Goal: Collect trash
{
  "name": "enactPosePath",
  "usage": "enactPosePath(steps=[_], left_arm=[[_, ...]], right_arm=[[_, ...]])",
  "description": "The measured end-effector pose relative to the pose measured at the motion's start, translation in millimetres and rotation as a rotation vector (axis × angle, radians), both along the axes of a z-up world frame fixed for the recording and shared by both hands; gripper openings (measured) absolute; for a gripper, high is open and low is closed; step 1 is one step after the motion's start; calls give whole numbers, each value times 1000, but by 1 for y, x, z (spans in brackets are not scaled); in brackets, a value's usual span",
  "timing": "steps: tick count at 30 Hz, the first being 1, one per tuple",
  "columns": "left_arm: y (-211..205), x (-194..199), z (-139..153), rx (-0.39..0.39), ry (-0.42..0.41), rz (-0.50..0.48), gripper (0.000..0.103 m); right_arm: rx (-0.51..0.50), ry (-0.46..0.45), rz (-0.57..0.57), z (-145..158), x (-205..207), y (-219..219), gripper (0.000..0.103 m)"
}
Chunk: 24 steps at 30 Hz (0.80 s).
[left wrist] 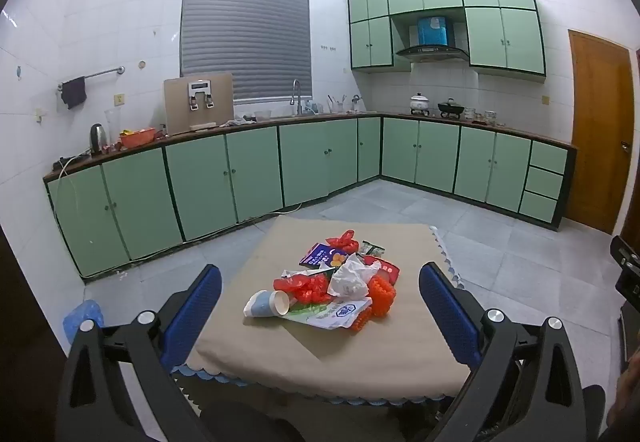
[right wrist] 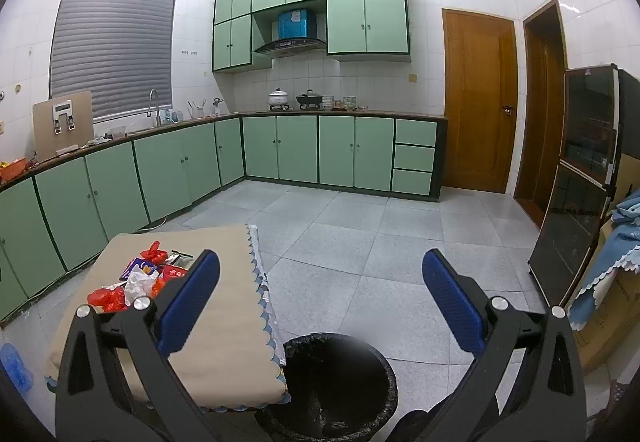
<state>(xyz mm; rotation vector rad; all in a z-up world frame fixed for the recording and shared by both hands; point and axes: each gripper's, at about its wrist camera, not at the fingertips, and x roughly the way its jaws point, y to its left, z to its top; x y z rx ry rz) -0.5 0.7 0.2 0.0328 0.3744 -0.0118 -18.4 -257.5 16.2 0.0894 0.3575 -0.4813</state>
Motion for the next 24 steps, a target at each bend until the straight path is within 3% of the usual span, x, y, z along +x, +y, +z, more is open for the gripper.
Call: enactPosePath(steps=[24], left_arm=[[-1, 2, -8, 1, 27, -12, 97]], right_arm=[[0, -4, -5, -3, -3, 2, 98]])
